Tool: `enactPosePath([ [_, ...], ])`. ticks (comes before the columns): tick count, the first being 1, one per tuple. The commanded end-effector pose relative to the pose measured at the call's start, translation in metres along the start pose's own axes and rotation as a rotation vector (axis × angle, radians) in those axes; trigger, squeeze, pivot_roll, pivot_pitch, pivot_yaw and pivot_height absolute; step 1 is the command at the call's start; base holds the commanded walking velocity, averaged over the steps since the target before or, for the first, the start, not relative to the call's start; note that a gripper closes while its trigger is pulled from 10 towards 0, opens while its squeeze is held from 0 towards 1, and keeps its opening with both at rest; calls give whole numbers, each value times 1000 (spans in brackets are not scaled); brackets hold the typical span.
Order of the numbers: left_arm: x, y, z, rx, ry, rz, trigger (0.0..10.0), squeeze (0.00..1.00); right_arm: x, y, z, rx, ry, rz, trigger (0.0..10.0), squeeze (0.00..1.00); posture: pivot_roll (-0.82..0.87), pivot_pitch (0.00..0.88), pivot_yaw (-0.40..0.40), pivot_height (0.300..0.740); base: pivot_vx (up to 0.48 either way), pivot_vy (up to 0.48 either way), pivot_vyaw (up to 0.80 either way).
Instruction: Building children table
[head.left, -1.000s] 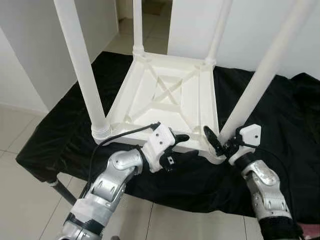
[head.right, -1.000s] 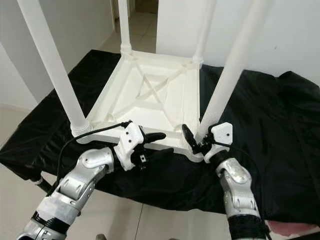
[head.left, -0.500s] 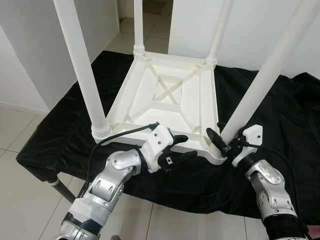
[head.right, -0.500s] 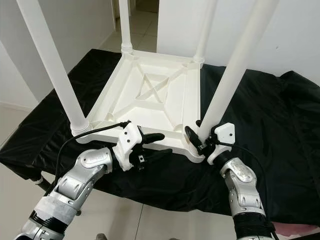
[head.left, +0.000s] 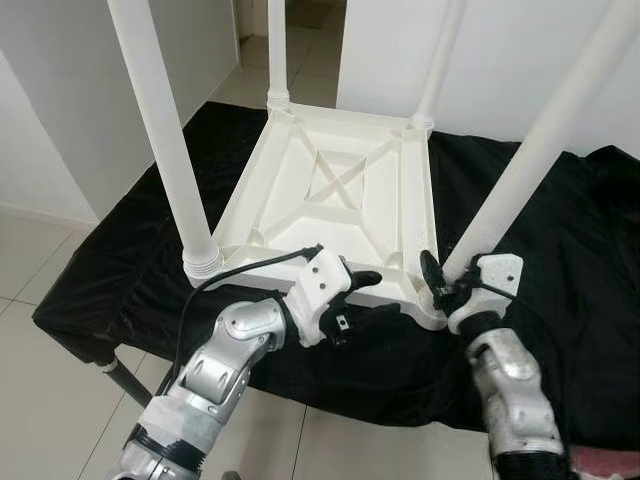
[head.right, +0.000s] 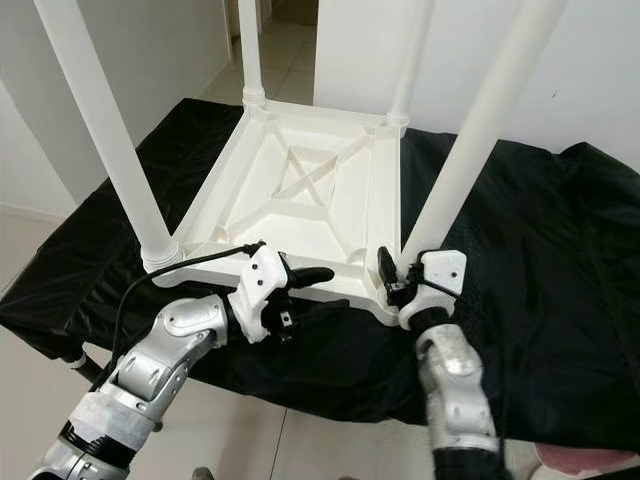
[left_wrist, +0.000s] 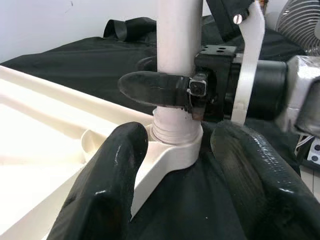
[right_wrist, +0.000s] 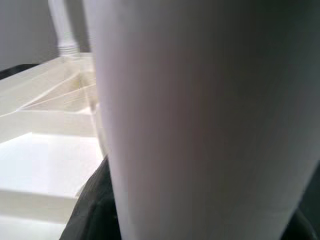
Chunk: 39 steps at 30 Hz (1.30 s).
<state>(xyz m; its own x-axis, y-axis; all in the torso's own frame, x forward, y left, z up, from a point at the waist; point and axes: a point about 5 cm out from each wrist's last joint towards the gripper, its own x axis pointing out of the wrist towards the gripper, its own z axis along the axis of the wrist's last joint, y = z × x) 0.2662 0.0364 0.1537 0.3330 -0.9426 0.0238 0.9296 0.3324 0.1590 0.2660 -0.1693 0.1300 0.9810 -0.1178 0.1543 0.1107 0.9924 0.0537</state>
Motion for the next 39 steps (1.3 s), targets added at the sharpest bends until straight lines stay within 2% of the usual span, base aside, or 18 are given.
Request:
enactPosePath([
  [1,1,-4,1,-7,1,-62,10000,0,-7,-4,-5,-16,39,-101,10000,0,-79,0,-14,740,0,0,0],
  [6,1,-4,1,-9,1,-62,10000,0,-8,-3,-4,-20,44,-128,10000,0,-78,0,-15,740,0,0,0],
  [9,1,-4,1,-13,3,-62,10000,0,-12,1,-8,0,77,-192,10000,0,-72,0,-13,740,0,0,0],
  [15,2,-3,1,-12,3,-58,10000,0,-13,3,-10,-2,89,-200,10000,0,-66,0,-22,740,0,0,0],
  [16,2,-4,1,-14,2,-55,10000,0,-12,2,-9,-3,76,-192,10000,1000,-65,0,-23,740,0,0,0],
  [25,1,-6,0,-18,1,-50,10000,0,-11,-4,-4,-10,22,-109,10000,1000,-64,0,-31,740,0,0,0],
  [26,2,-6,0,-18,2,-49,10000,0,-11,-4,-5,0,28,-90,10000,529,-66,0,-33,740,0,0,0],
  [27,2,-6,-1,-19,2,-49,10000,0,-11,-3,-5,2,22,-62,10000,529,-66,0,-33,740,0,0,0],
  [28,2,-6,-1,-18,1,-48,10000,0,-12,-4,-4,12,13,-24,10000,0,-65,0,-34,740,0,0,0],
  [30,2,-7,-1,-18,1,-48,10000,0,-12,-4,-4,18,6,2,10000,0,-65,0,-34,740,0,0,0],
  [31,2,-7,-1,-18,0,-48,10000,0,-13,-10,-4,-10,-9,39,10000,0,-66,0,-35,740,0,0,0],
  [33,2,-7,-1,-17,1,-48,10000,0,-13,-13,-5,-3,-5,53,10000,0,-68,0,-34,740,0,0,0],
  [35,2,-6,-1,-16,1,-48,10000,0,-12,-14,-7,4,0,138,10000,0,-72,0,-30,740,0,0,0],
  [36,2,-6,-1,-16,1,-48,10000,0,-12,-14,-7,4,0,138,10000,0,-72,0,-30,740,0,0,0],
  [39,3,-5,0,-10,1,-52,10000,0,-5,-24,-7,-26,-3,327,10000,0,-74,0,-27,740,0,0,0],
])
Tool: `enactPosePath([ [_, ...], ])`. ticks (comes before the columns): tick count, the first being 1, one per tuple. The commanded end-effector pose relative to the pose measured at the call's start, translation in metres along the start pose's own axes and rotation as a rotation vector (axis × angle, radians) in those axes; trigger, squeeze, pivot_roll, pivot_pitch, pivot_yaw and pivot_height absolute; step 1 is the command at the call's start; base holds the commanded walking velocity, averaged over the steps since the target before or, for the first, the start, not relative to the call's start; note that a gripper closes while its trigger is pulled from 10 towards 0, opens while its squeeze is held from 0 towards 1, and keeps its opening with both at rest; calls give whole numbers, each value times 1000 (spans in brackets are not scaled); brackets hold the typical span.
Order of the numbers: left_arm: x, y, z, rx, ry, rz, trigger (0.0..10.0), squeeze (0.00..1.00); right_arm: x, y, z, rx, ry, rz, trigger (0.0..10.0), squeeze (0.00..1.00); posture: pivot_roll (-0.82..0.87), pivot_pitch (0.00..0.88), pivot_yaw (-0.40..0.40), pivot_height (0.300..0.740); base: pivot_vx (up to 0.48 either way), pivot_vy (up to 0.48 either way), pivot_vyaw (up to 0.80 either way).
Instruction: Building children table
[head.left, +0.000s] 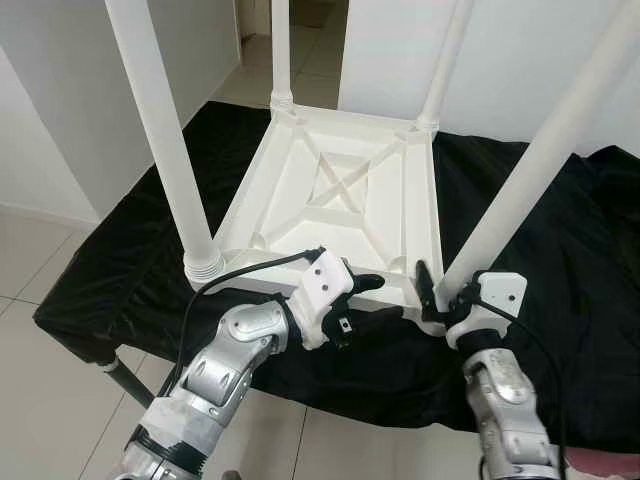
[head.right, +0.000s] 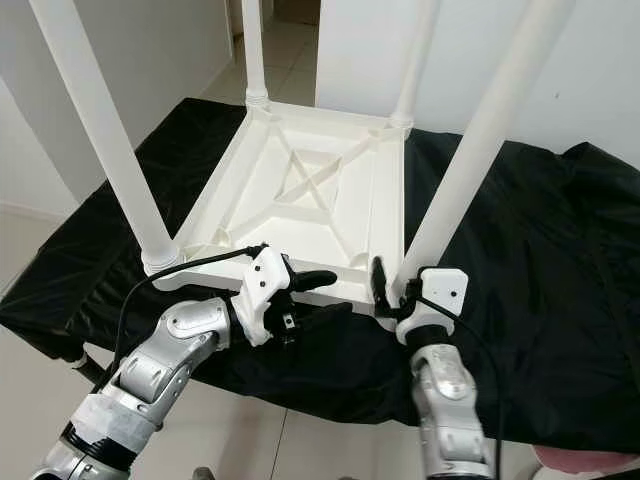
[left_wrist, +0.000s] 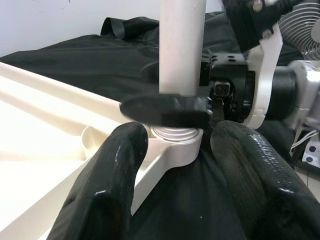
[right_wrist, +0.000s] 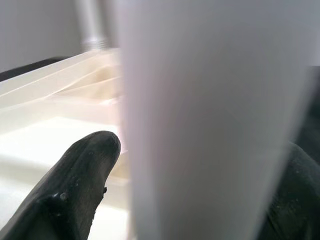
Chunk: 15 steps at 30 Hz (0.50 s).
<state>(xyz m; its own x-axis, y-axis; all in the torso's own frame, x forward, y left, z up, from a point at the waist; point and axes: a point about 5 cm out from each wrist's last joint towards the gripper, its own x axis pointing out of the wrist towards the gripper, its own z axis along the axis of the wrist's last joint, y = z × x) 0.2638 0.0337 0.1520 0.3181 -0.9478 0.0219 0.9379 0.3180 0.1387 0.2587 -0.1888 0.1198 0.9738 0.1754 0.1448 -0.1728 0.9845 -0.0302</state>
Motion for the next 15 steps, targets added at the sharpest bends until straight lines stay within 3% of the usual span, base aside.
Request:
enactPosePath([
  [1,1,-2,1,11,2,-36,10000,0,0,-3,1,11,-18,32,10000,0,-74,0,-27,740,0,0,0],
  [14,4,-2,4,11,-8,-44,10000,0,21,-17,2,-21,21,310,10000,0,-72,0,-23,740,0,0,0],
  [15,4,-2,4,11,-8,-43,10000,0,23,-19,1,-35,20,325,0,0,-68,0,-27,740,0,0,0],
])
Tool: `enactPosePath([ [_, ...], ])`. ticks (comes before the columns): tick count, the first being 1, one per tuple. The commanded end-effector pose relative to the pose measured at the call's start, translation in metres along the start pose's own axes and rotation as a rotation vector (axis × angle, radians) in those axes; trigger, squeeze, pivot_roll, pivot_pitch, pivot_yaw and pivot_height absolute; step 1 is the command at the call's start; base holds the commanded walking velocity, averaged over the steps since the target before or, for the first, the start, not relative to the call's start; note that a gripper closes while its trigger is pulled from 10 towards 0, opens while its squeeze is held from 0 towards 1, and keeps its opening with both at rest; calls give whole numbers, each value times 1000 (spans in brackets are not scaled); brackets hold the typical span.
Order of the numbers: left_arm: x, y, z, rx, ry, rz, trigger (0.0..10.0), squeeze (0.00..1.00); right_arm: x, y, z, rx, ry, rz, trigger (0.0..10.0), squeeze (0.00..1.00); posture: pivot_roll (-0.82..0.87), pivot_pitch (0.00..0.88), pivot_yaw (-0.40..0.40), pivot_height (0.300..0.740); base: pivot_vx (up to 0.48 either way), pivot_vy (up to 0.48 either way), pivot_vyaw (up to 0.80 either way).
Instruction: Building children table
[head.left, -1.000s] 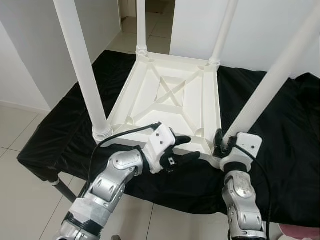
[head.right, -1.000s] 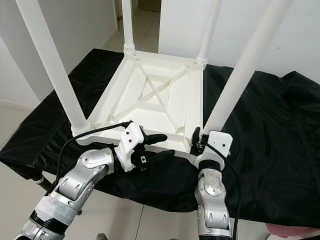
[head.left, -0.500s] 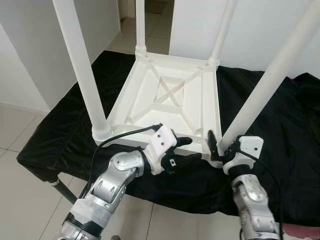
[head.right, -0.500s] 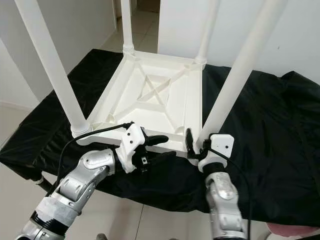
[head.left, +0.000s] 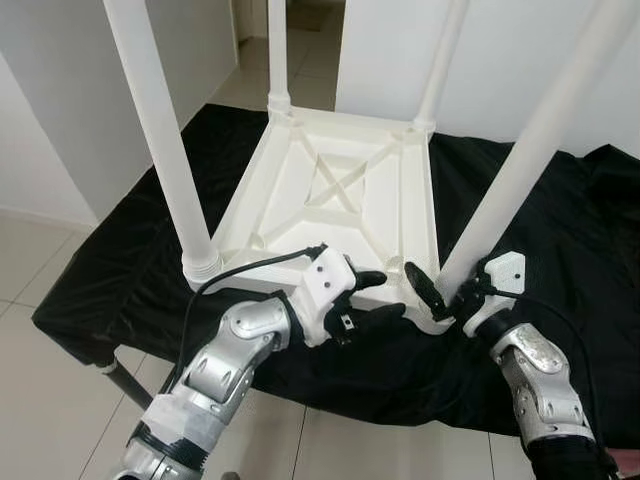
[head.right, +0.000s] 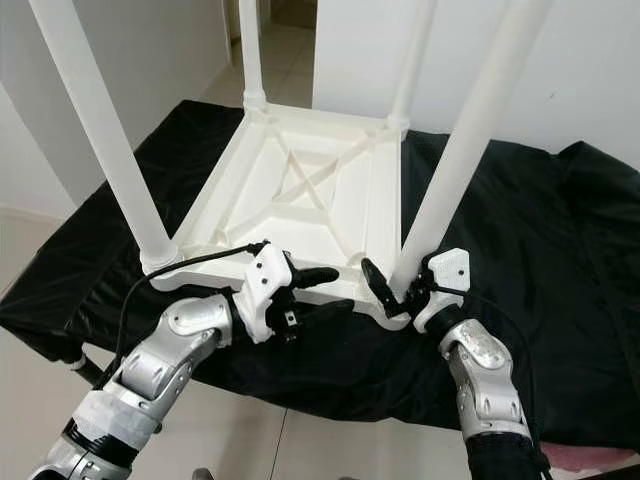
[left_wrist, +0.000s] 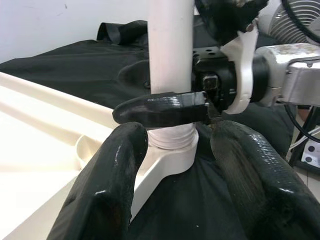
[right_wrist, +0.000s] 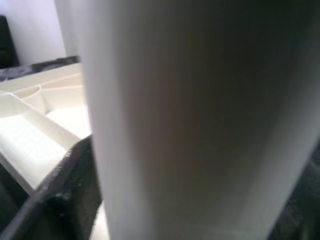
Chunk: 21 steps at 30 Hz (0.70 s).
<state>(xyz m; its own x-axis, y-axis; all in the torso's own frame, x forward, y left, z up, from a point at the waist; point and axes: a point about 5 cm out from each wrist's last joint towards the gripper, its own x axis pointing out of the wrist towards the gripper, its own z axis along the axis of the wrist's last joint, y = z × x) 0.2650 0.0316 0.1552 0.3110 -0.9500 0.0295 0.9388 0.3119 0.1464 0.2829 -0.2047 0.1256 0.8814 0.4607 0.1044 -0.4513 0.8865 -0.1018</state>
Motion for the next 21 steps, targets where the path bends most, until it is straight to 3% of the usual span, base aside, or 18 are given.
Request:
enactPosePath([
  [1,2,-2,1,4,-1,-33,10000,0,2,0,-3,-6,4,31,0,0,-64,0,-29,740,0,0,0],
  [14,1,-1,2,5,0,-31,10000,0,-4,-5,-7,25,4,51,0,0,-70,0,-19,740,0,0,0],
  [15,1,-1,2,4,-1,-32,10000,0,-6,-5,-6,47,0,39,10000,0,-72,0,-19,740,0,0,0],
  [21,1,0,3,4,0,-33,10000,0,-9,-3,-5,94,-24,3,10000,0,-75,0,-16,740,0,0,0],
])
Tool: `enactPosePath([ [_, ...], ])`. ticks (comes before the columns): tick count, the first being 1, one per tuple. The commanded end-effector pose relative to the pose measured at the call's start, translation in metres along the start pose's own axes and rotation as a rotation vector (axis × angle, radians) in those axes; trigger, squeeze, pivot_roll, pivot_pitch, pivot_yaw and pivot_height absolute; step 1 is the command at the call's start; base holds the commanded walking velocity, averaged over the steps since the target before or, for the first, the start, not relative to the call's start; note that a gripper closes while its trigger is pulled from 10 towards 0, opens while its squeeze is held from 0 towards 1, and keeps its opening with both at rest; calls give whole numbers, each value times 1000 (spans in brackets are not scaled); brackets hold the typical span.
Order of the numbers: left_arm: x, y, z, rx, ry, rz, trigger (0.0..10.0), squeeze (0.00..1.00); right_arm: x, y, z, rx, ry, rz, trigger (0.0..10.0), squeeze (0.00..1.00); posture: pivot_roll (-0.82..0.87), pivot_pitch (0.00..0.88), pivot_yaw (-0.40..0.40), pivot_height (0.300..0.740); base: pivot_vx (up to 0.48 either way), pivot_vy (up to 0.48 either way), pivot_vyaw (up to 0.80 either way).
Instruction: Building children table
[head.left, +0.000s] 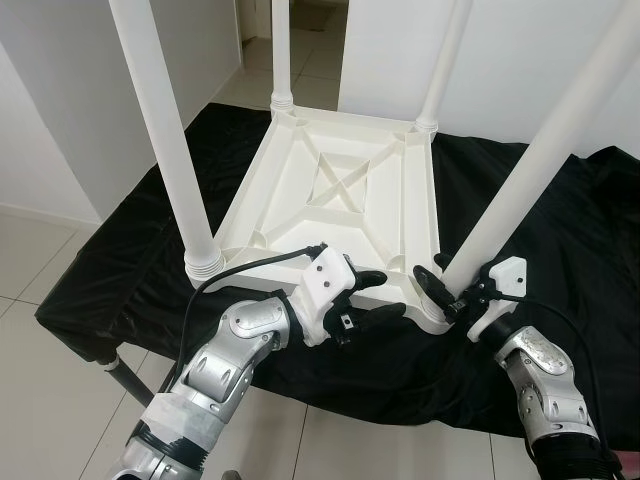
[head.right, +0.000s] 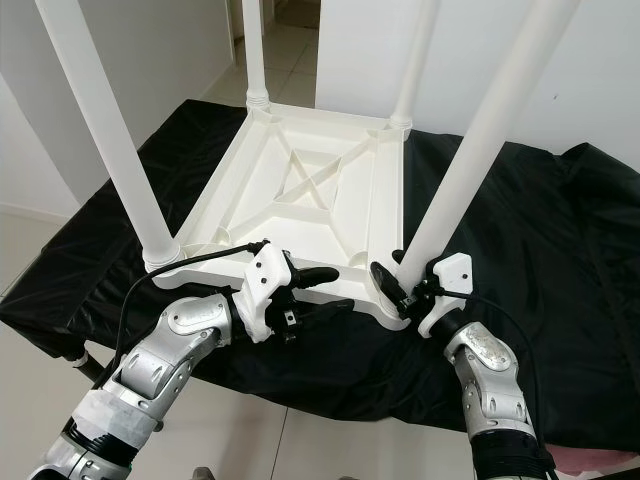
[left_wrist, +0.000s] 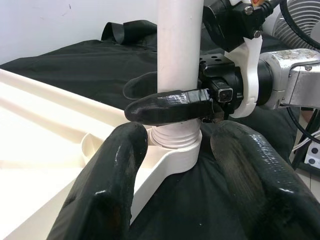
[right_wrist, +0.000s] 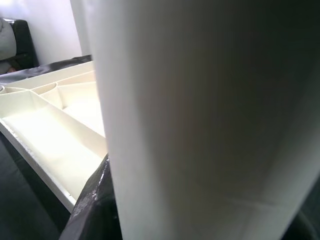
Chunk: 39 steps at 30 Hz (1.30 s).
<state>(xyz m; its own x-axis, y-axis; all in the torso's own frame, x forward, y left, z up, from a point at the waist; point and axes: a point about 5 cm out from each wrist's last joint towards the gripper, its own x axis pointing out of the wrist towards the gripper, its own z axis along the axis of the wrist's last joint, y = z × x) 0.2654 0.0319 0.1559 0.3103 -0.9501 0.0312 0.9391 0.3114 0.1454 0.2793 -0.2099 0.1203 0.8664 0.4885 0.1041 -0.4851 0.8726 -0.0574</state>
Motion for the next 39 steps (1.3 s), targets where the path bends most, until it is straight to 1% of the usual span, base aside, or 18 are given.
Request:
enactPosePath([
  [1,1,-1,2,4,1,-33,10000,0,-3,1,2,56,-37,-49,10000,0,-76,0,-17,740,0,0,0],
  [4,1,-2,2,2,3,-34,10000,0,-4,6,5,73,-62,-103,10000,0,-77,0,-14,740,0,0,0],
  [7,1,-2,2,1,4,-35,10000,0,-2,11,5,73,-52,-152,10000,0,-76,0,-13,740,0,0,0],
  [8,0,-2,2,0,4,-35,10000,0,-1,15,5,55,-47,-204,10000,0,-78,0,-12,740,0,0,0],
  [9,0,-2,2,0,4,-35,10000,0,-1,15,5,55,-47,-204,10000,0,-78,0,-12,740,0,0,0],
  [10,0,-2,2,-1,4,-36,10000,0,0,19,5,64,-42,-249,10000,0,-77,0,-12,740,0,0,0],
  [11,0,-2,2,-1,4,-36,10000,0,0,19,5,64,-42,-249,10000,0,-77,0,-12,740,0,0,0],
  [14,0,-2,2,-2,4,-38,10000,0,1,26,2,32,-5,-466,10000,0,-74,0,-10,740,0,0,0],
  [15,0,-2,2,-2,4,-38,10000,0,1,26,2,32,-5,-466,10000,0,-74,0,-10,740,0,0,0],
  [17,0,-3,2,0,6,-39,10000,0,-1,30,0,38,3,-592,10000,0,-72,0,-11,740,0,0,0],
  [18,0,-3,2,0,6,-39,10000,0,-1,30,0,38,3,-592,10000,0,-72,0,-11,740,0,0,0],
  [20,0,-3,2,0,6,-38,10000,0,-2,40,-4,52,15,-688,10000,0,-68,0,-11,740,0,0,0],
  [22,0,-3,3,0,6,-38,10000,0,1,50,-6,72,23,-741,10000,0,-65,0,-13,740,0,0,0],
  [26,0,-3,3,-1,5,-34,10000,0,6,62,-6,84,33,-726,10000,0,-63,0,-13,740,0,0,0],
  [31,0,-3,3,-1,6,-34,10000,0,7,64,-5,81,33,-727,10000,0,-63,0,-13,740,0,0,0],
  [37,1,-4,3,-3,2,-34,10000,0,5,58,-5,69,48,-760,10000,0,-64,0,-22,740,0,0,0],
  [38,1,-4,3,-3,1,-32,10000,0,6,58,-3,72,31,-741,10000,1000,-64,0,-23,740,0,0,0],
  [39,2,-4,3,-3,1,-31,10000,0,7,58,-2,75,19,-727,10000,1000,-64,0,-23,740,0,0,0],
])
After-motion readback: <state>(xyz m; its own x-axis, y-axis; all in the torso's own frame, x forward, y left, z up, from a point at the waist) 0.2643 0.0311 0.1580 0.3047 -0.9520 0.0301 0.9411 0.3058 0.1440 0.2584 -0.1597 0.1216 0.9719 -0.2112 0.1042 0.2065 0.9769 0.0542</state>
